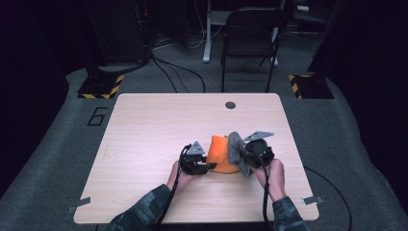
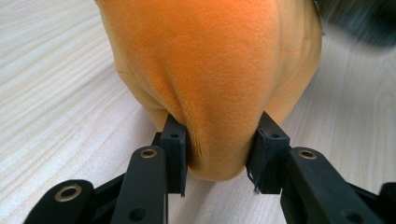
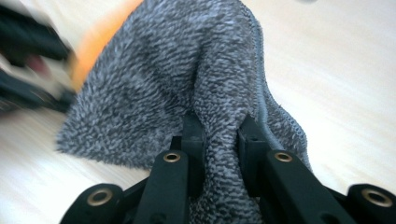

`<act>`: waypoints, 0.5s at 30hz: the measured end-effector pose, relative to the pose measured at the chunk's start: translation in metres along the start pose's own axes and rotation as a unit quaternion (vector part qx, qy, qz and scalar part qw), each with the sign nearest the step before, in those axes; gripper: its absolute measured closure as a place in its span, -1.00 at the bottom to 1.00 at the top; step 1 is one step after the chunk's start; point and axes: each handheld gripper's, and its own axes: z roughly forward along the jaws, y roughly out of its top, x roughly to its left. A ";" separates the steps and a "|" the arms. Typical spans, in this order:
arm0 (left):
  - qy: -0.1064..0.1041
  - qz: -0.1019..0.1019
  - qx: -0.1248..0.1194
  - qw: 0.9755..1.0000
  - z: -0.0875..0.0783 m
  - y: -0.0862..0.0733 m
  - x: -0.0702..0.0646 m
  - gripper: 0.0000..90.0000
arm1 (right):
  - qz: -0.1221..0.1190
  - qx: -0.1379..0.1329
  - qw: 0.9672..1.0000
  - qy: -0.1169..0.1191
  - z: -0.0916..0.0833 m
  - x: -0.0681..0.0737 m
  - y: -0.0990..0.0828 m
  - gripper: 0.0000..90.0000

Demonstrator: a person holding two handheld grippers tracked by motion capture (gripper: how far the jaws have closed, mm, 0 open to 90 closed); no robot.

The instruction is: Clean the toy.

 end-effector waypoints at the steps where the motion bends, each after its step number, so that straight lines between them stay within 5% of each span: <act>1: -0.001 0.000 0.002 1.000 0.000 0.000 0.000 0.38 | -0.008 0.002 1.000 -0.010 0.010 0.003 -0.003 0.72; 5: -0.004 0.003 -0.005 1.000 0.001 0.000 0.002 0.30 | -0.008 0.003 1.000 -0.002 0.017 -0.001 -0.004 0.73; 15: -0.019 0.033 -0.014 0.999 -0.003 -0.002 0.006 -0.33 | -0.001 0.001 1.000 0.001 0.021 -0.007 -0.006 0.73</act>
